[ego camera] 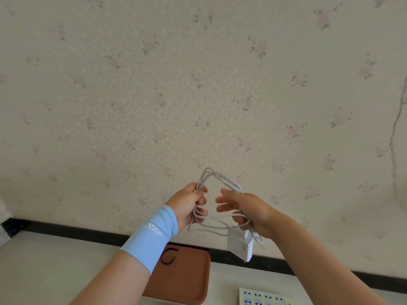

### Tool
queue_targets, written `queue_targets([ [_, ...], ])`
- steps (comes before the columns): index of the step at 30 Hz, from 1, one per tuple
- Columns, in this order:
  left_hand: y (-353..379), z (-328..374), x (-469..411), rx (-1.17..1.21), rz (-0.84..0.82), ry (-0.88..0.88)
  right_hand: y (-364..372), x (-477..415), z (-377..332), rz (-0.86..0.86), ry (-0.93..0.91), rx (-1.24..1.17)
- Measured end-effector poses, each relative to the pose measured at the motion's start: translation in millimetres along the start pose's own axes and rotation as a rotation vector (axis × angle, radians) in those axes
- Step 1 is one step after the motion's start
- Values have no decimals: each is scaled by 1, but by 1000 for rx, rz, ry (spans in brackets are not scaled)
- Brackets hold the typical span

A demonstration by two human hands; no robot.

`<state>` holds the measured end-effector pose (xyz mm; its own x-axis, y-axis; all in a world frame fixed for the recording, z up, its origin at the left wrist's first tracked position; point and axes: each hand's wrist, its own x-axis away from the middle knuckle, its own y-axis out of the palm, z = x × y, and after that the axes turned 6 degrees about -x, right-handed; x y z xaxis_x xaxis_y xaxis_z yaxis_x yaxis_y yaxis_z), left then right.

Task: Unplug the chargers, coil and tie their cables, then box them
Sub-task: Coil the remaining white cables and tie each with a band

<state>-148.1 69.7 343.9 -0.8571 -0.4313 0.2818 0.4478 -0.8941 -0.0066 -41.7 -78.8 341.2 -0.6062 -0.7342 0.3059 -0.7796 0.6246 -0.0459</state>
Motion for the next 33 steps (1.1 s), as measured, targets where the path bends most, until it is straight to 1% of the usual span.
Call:
queue_targets([
  [3,5,-1,-4,252,0,-9,4,6,2,-196,42,267],
  [4,8,-2,-4,312,-14,-12,5,8,3,-266,46,305],
  [7,16,-3,-6,488,-42,-16,8,13,2,-402,35,312],
  [9,22,-2,-5,587,-42,-18,12,12,3,-430,26,315],
  [11,27,-1,-2,610,-37,-25,17,9,7,-447,41,338],
  [14,27,3,2,597,-54,-22,19,7,10,-505,20,373],
  [18,12,8,2,550,-49,-76,12,7,9,-582,-42,328],
  [21,2,11,3,517,-32,-84,4,5,11,-606,-2,295],
  [23,-5,12,6,374,-20,-90,0,2,13,-609,20,256],
  [24,-7,13,6,223,1,-87,-2,0,15,-610,38,223],
  [25,-10,11,4,23,45,-60,-3,-1,17,-613,67,192],
  [26,-12,10,3,-167,119,-10,-4,-2,18,-619,109,174],
  [27,-14,8,0,-306,231,64,-4,-2,20,-627,149,177],
  [28,-15,7,-1,-388,358,173,-4,-1,20,-633,182,200],
  [29,-16,8,2,-431,456,321,-3,-1,21,-632,202,240],
  [30,-16,11,7,-482,505,497,-3,-1,21,-628,212,284],
  [31,-14,14,14,-545,469,669,-2,-1,22,-630,219,321],
  [32,-11,17,21,-607,367,811,-1,-2,21,-645,227,353],
  [33,-5,19,28,-667,240,909,0,-3,21,-672,236,382],
])
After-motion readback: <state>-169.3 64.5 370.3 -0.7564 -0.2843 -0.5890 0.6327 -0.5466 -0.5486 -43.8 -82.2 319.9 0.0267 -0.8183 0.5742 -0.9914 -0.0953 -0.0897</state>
